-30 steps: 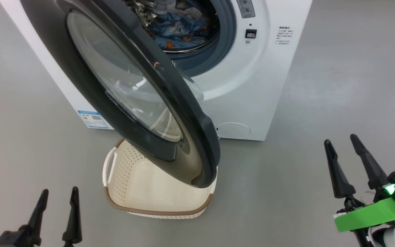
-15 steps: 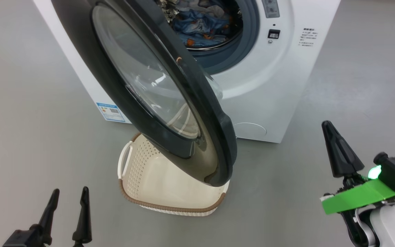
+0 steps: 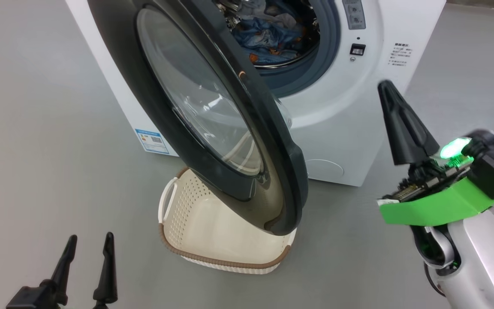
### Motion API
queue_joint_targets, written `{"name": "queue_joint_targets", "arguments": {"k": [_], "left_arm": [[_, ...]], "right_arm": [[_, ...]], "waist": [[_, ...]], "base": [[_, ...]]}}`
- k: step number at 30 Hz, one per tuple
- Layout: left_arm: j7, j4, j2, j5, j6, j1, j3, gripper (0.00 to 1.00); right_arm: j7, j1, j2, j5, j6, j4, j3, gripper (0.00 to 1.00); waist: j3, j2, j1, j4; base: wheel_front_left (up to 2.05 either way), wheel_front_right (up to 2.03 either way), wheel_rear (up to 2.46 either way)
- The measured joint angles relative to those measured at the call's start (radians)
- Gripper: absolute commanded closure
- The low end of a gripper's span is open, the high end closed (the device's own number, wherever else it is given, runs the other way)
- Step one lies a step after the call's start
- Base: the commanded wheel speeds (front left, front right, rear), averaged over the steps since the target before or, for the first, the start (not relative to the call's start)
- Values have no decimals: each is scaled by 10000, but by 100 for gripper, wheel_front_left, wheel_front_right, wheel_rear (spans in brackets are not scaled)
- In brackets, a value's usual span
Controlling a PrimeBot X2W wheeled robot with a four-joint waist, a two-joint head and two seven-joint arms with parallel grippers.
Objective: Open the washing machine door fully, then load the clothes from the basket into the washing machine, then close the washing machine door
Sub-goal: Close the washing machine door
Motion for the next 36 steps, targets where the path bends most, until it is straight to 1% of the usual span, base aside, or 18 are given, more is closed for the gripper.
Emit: {"name": "queue_joint_targets", "arguments": {"k": [1, 3, 7, 11, 15, 19, 22, 27, 36], "left_arm": [[0, 0, 0, 0, 0, 0, 0, 0], [0, -8, -8, 0, 0, 1, -2, 0], [0, -23, -33, 0, 0, 3, -17, 0], [0, -35, -38, 0, 0, 6, -23, 0], [0, -59, -59, 0, 0, 12, -21, 0], [0, -79, -92, 2, 0, 35, -17, 0], [0, -144, -180, 58, 0, 44, -15, 0], [0, -178, -240, 84, 0, 47, -17, 0], [0, -242, -270, 86, 0, 51, -61, 0]], "right_arm": [[0, 0, 0, 0, 0, 0, 0, 100], [-27, -204, 12, -2, 0, -403, 284, 100], [-29, -419, 48, -13, 0, -1114, 1091, 100], [-29, -416, 75, -12, 0, -1471, 2236, 100], [-29, -385, 123, 35, 2, -1505, 3358, 100], [-29, -220, 125, 125, 2, -1141, 4142, 100], [-27, 201, 138, 341, 2, -719, 4424, 100], [-27, 498, 130, 698, 2, 98, 4679, 100], [-25, 643, 171, 853, 2, 1620, 5078, 100]], "waist": [[0, 0, 0, 0], [-32, 0, 0, 31], [-102, 0, 0, 98], [-175, 0, 0, 160], [-254, 0, 0, 208], [-339, 0, 0, 225], [-396, 0, 0, 254], [-426, 0, 0, 306], [-436, 0, 0, 419]], "base": [[0, 0, 0], [0, 0, 0], [0, 0, 0], [0, 0, 0], [0, 0, 0], [0, 0, 0], [0, 0, 0], [0, 0, 0], [0, 0, 0]]}}
